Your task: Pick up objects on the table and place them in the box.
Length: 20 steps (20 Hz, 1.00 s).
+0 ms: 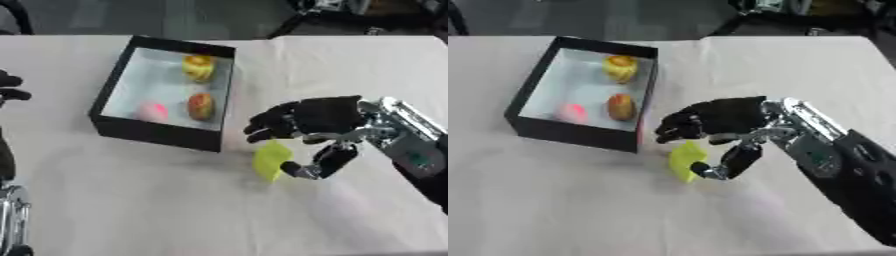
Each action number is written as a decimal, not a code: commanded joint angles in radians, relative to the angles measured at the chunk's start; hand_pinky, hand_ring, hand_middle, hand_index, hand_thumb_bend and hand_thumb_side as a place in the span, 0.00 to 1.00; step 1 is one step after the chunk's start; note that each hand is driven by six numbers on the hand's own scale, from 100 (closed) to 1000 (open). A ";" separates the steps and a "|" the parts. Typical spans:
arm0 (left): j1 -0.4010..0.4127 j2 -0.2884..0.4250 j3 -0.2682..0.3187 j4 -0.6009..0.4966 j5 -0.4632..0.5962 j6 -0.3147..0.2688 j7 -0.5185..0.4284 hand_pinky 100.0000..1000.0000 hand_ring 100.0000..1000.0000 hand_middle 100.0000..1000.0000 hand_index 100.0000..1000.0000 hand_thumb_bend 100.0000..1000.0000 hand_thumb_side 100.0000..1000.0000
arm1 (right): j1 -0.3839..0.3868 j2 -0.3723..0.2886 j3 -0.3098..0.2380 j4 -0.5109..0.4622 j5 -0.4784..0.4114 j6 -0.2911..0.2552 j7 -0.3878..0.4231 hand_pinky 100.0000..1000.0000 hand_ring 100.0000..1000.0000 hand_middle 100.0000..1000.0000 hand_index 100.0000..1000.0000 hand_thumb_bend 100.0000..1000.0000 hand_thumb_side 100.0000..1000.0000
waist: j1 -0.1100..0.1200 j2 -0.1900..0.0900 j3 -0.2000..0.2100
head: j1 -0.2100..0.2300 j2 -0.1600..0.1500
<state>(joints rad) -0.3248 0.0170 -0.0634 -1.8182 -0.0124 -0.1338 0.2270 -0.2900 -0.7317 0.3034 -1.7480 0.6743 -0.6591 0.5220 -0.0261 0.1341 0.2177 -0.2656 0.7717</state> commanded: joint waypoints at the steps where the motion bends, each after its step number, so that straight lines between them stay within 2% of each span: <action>1: -0.012 0.005 -0.003 -0.012 -0.004 -0.001 -0.005 0.40 0.47 0.42 0.63 0.00 0.93 | -0.011 -0.009 -0.002 0.033 0.029 -0.052 0.025 0.92 1.00 0.95 1.00 0.00 0.30 | -0.002 -0.017 0.001 | -0.003 -0.002; 13: -0.014 0.005 -0.003 -0.012 -0.005 0.000 -0.005 0.40 0.47 0.42 0.63 0.00 0.93 | 0.004 0.005 0.009 0.102 0.090 -0.078 0.001 0.93 1.00 0.88 1.00 0.00 0.36 | 0.001 -0.015 0.001 | -0.003 -0.002; 17: -0.015 0.004 -0.004 -0.012 -0.005 0.000 -0.005 0.40 0.47 0.42 0.63 0.00 0.93 | 0.006 0.013 0.011 0.119 0.102 -0.085 -0.002 0.94 0.99 0.83 0.98 0.00 0.29 | 0.001 -0.014 0.002 | -0.004 -0.002; 20: -0.015 0.004 -0.004 -0.011 -0.004 0.000 -0.005 0.40 0.47 0.42 0.63 0.00 0.93 | 0.003 0.019 0.009 0.130 0.106 -0.086 -0.017 0.94 0.97 0.74 0.97 0.00 0.20 | 0.002 -0.013 0.002 | -0.006 -0.002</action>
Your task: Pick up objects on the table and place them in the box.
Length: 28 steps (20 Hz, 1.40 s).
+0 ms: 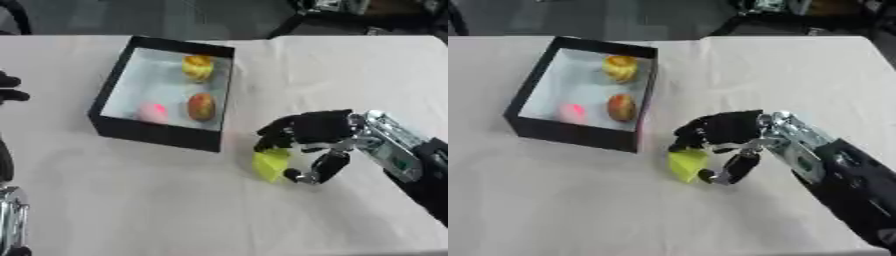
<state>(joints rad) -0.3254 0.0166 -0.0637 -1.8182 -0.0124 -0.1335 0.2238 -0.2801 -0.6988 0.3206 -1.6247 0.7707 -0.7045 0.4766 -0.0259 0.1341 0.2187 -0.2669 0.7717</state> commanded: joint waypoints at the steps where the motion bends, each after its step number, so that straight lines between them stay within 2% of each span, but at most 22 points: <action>1: -0.015 0.004 -0.004 -0.011 -0.004 0.000 -0.002 0.40 0.47 0.42 0.63 0.00 0.93 | -0.008 -0.011 -0.008 0.011 0.009 -0.040 0.020 0.94 0.96 0.71 0.96 0.00 0.20 | 0.002 -0.013 0.001 | -0.005 -0.002; 6: -0.015 0.003 -0.006 -0.010 -0.004 0.001 -0.002 0.40 0.47 0.42 0.63 0.00 0.93 | -0.016 0.005 -0.009 0.037 -0.006 -0.038 -0.051 0.90 0.87 0.50 0.90 0.00 0.16 | 0.004 -0.013 0.002 | -0.008 -0.002; 9: -0.015 0.002 -0.005 -0.011 -0.004 0.001 -0.001 0.40 0.47 0.42 0.63 0.00 0.93 | -0.021 0.015 -0.019 0.054 -0.037 -0.029 -0.139 0.86 0.81 0.37 0.84 0.00 0.12 | 0.005 -0.013 0.002 | -0.008 -0.002; 13: -0.015 0.002 -0.004 -0.011 -0.005 0.001 0.000 0.40 0.47 0.42 0.63 0.00 0.93 | -0.017 0.017 -0.034 0.052 -0.094 -0.015 -0.271 0.84 0.78 0.30 0.80 0.00 0.11 | 0.005 -0.013 0.001 | -0.007 -0.002; 16: -0.015 0.004 -0.003 -0.010 -0.006 0.001 0.002 0.40 0.47 0.42 0.63 0.00 0.93 | -0.013 -0.009 -0.046 -0.009 -0.161 -0.003 -0.308 0.84 0.79 0.29 0.80 0.00 0.11 | 0.004 -0.012 -0.001 | -0.004 -0.002; 19: -0.015 0.005 -0.002 -0.011 -0.007 0.002 0.003 0.40 0.47 0.42 0.63 0.00 0.93 | -0.021 -0.056 -0.071 -0.094 -0.273 0.032 -0.304 0.84 0.79 0.29 0.79 0.00 0.11 | 0.004 -0.014 -0.003 | -0.003 -0.002; 22: -0.014 0.006 -0.003 -0.012 -0.008 0.001 0.003 0.40 0.47 0.42 0.63 0.00 0.93 | -0.065 -0.103 -0.090 -0.141 -0.408 0.082 -0.271 0.83 0.78 0.28 0.78 0.00 0.12 | 0.004 -0.016 -0.003 | -0.004 -0.002; 25: -0.017 0.002 -0.009 -0.015 -0.007 0.001 -0.003 0.40 0.47 0.42 0.63 0.00 0.93 | -0.149 -0.109 -0.085 -0.100 -0.529 0.137 -0.209 0.82 0.79 0.27 0.77 0.00 0.13 | 0.006 -0.017 0.008 | -0.015 -0.002; 28: -0.025 -0.008 -0.019 -0.023 -0.004 -0.001 -0.014 0.40 0.47 0.42 0.63 0.00 0.93 | -0.265 -0.068 -0.068 0.019 -0.602 0.182 -0.121 0.82 0.79 0.28 0.77 0.00 0.13 | 0.010 -0.014 0.031 | -0.039 -0.002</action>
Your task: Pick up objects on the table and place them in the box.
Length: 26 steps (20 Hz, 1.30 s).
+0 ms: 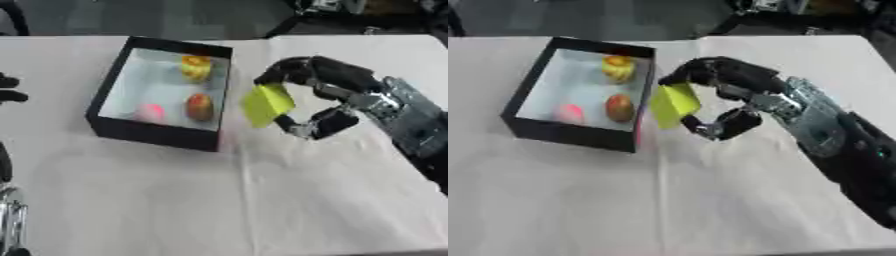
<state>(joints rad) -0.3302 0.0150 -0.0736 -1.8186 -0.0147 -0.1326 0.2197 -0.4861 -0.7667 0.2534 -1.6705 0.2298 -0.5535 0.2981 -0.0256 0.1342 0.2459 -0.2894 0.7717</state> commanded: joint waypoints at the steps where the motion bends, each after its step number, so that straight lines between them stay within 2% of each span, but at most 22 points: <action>1: -0.023 -0.010 -0.012 -0.025 0.000 -0.003 -0.014 0.40 0.47 0.42 0.63 0.00 0.93 | -0.092 0.016 0.003 0.106 -0.070 0.038 0.086 0.82 0.79 0.28 0.78 0.00 0.12 | 0.011 -0.012 0.011 | -0.024 -0.002; 6: -0.031 -0.027 -0.032 -0.036 0.009 -0.004 -0.035 0.40 0.47 0.42 0.63 0.00 0.92 | -0.242 0.129 -0.002 0.359 -0.045 0.059 0.187 0.82 0.81 0.30 0.79 0.00 0.12 | 0.008 -0.001 0.054 | -0.071 -0.002; 9: -0.037 -0.035 -0.041 -0.042 0.013 -0.006 -0.046 0.40 0.47 0.42 0.63 0.00 0.92 | -0.302 0.187 -0.020 0.503 -0.020 0.060 0.232 0.82 0.82 0.33 0.80 0.00 0.12 | 0.004 0.002 0.077 | -0.093 -0.002; 12: -0.041 -0.042 -0.045 -0.047 0.015 -0.008 -0.053 0.40 0.47 0.42 0.63 0.00 0.92 | -0.335 0.216 -0.037 0.571 0.011 0.047 0.237 0.82 0.83 0.41 0.83 0.00 0.11 | 0.001 0.003 0.090 | -0.104 -0.002; 13: -0.042 -0.043 -0.045 -0.048 0.015 -0.009 -0.054 0.40 0.47 0.42 0.63 0.00 0.92 | -0.339 0.219 -0.040 0.574 0.036 0.043 0.224 0.83 0.84 0.47 0.85 0.00 0.11 | 0.000 0.003 0.092 | -0.105 -0.002; 16: -0.043 -0.046 -0.046 -0.052 0.016 -0.012 -0.057 0.40 0.47 0.42 0.63 0.00 0.92 | -0.335 0.227 -0.038 0.558 0.118 0.039 0.157 0.85 0.88 0.66 0.90 0.00 0.63 | -0.003 0.003 0.095 | -0.102 -0.002; 17: -0.043 -0.046 -0.046 -0.053 0.016 -0.012 -0.057 0.40 0.47 0.42 0.63 0.00 0.92 | -0.332 0.231 -0.032 0.551 0.133 0.041 0.140 0.87 0.91 0.73 0.91 0.00 0.75 | -0.004 0.003 0.096 | -0.100 -0.002; 18: -0.043 -0.047 -0.047 -0.053 0.016 -0.012 -0.058 0.40 0.47 0.42 0.63 0.00 0.92 | -0.330 0.234 -0.025 0.544 0.145 0.044 0.131 0.89 0.93 0.80 0.93 0.00 0.79 | -0.004 0.002 0.097 | -0.098 -0.002; 20: -0.043 -0.048 -0.048 -0.054 0.016 -0.013 -0.059 0.40 0.47 0.42 0.63 0.00 0.92 | -0.327 0.236 -0.016 0.527 0.167 0.047 0.123 0.90 0.94 0.85 0.95 0.00 0.83 | -0.005 0.002 0.098 | -0.096 -0.002; 26: -0.044 -0.051 -0.050 -0.054 0.014 -0.014 -0.061 0.40 0.47 0.42 0.63 0.00 0.91 | -0.318 0.237 -0.005 0.489 0.208 0.063 0.108 0.91 0.97 0.93 0.97 0.00 0.85 | -0.008 0.001 0.100 | -0.095 -0.002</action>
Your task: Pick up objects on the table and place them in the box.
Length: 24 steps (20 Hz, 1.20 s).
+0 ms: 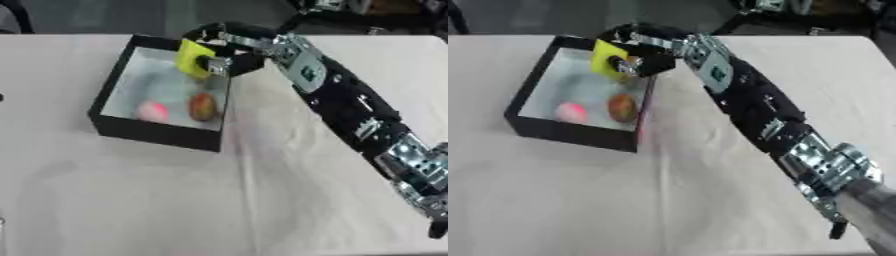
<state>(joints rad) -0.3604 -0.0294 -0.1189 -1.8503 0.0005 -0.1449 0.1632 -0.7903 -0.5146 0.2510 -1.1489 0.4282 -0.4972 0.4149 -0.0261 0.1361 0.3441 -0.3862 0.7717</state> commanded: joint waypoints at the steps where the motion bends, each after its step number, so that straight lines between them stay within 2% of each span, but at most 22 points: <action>1: -0.013 -0.006 -0.005 -0.022 -0.001 -0.002 -0.005 0.40 0.47 0.42 0.63 0.00 0.91 | -0.013 -0.015 -0.002 -0.038 0.007 0.011 -0.010 0.92 0.98 0.94 0.98 0.00 0.84 | -0.009 -0.001 0.001 | 0.002 -0.002; 2: -0.013 -0.007 -0.006 -0.022 -0.001 -0.002 -0.006 0.40 0.47 0.42 0.63 0.00 0.91 | -0.013 -0.016 -0.002 -0.042 0.004 0.017 -0.012 0.92 0.98 0.95 0.99 0.00 0.83 | -0.009 -0.001 0.002 | 0.003 -0.002; 3: -0.014 -0.007 -0.006 -0.022 -0.001 -0.002 -0.006 0.40 0.47 0.42 0.63 0.00 0.91 | -0.012 -0.017 -0.003 -0.047 0.001 0.021 -0.014 0.92 0.99 0.96 0.99 0.00 0.74 | -0.010 -0.001 0.002 | 0.003 -0.002; 4: -0.013 -0.007 -0.006 -0.022 -0.001 -0.003 -0.006 0.40 0.47 0.42 0.63 0.00 0.91 | -0.011 -0.018 -0.002 -0.052 0.002 0.024 -0.017 0.93 1.00 0.97 1.00 0.00 0.61 | -0.010 -0.001 0.002 | 0.004 -0.002; 5: -0.013 -0.007 -0.006 -0.022 0.000 -0.003 -0.006 0.40 0.47 0.42 0.63 0.00 0.91 | -0.010 -0.020 -0.002 -0.057 0.005 0.024 -0.019 0.93 1.00 0.98 1.00 0.00 0.55 | -0.011 -0.002 0.002 | 0.004 -0.002; 7: -0.013 -0.007 -0.007 -0.022 0.000 -0.004 -0.007 0.40 0.47 0.42 0.63 0.00 0.91 | -0.007 -0.020 -0.002 -0.064 0.011 0.023 -0.026 0.94 1.00 0.99 1.00 0.00 0.54 | -0.012 -0.002 0.002 | 0.005 -0.002; 8: -0.013 -0.007 -0.007 -0.022 0.000 -0.004 -0.007 0.40 0.47 0.42 0.63 0.00 0.91 | -0.006 -0.020 -0.003 -0.066 0.010 0.023 -0.032 0.96 1.00 1.00 1.00 0.00 0.69 | -0.012 -0.002 0.002 | 0.005 -0.002; 10: -0.013 -0.007 -0.006 -0.023 -0.001 -0.004 -0.007 0.40 0.47 0.42 0.63 0.00 0.91 | -0.005 -0.021 -0.002 -0.071 0.008 0.019 -0.047 0.98 1.00 1.00 1.00 0.00 0.76 | -0.012 -0.003 0.001 | 0.005 -0.002; 11: -0.013 -0.008 -0.006 -0.023 -0.001 -0.004 -0.007 0.40 0.47 0.42 0.63 0.00 0.91 | -0.004 -0.022 -0.001 -0.073 0.007 0.017 -0.053 0.98 1.00 1.00 1.00 0.00 0.76 | -0.012 -0.003 0.000 | 0.005 -0.002; 15: -0.012 -0.007 -0.005 -0.023 -0.001 -0.005 -0.006 0.40 0.47 0.42 0.63 0.00 0.91 | 0.001 -0.024 0.000 -0.080 0.004 0.015 -0.067 0.99 1.00 1.00 1.00 0.00 0.73 | -0.012 -0.002 -0.005 | 0.005 -0.002; 19: -0.011 -0.004 0.000 -0.024 -0.004 -0.005 -0.001 0.40 0.47 0.42 0.63 0.00 0.91 | 0.015 -0.035 -0.013 -0.100 -0.033 0.021 -0.093 0.98 1.00 1.00 1.00 0.00 0.64 | -0.010 -0.005 -0.015 | 0.019 -0.002; 21: -0.003 0.006 0.009 -0.022 -0.008 -0.004 0.007 0.40 0.47 0.42 0.63 0.00 0.91 | 0.033 -0.050 -0.025 -0.130 -0.079 0.030 -0.129 0.96 1.00 0.97 1.00 0.00 0.56 | -0.010 -0.011 -0.036 | 0.042 -0.002; 23: 0.009 0.021 0.019 -0.019 -0.012 -0.002 0.018 0.40 0.47 0.42 0.63 0.00 0.92 | 0.067 -0.080 -0.041 -0.186 -0.143 0.049 -0.178 0.93 1.00 0.90 0.97 0.00 0.45 | -0.013 -0.019 -0.067 | 0.075 -0.002; 24: 0.015 0.031 0.025 -0.017 -0.015 -0.001 0.025 0.40 0.47 0.42 0.63 0.00 0.92 | 0.096 -0.098 -0.051 -0.228 -0.186 0.067 -0.204 0.91 0.98 0.87 0.96 0.00 0.45 | -0.015 -0.023 -0.084 | 0.098 -0.002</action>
<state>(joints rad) -0.3387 -0.0187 -0.1039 -1.8529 -0.0068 -0.1464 0.1792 -0.6817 -0.5643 0.2211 -1.3246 0.2830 -0.4406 0.2404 -0.0296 0.1349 0.2534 -0.3083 0.7717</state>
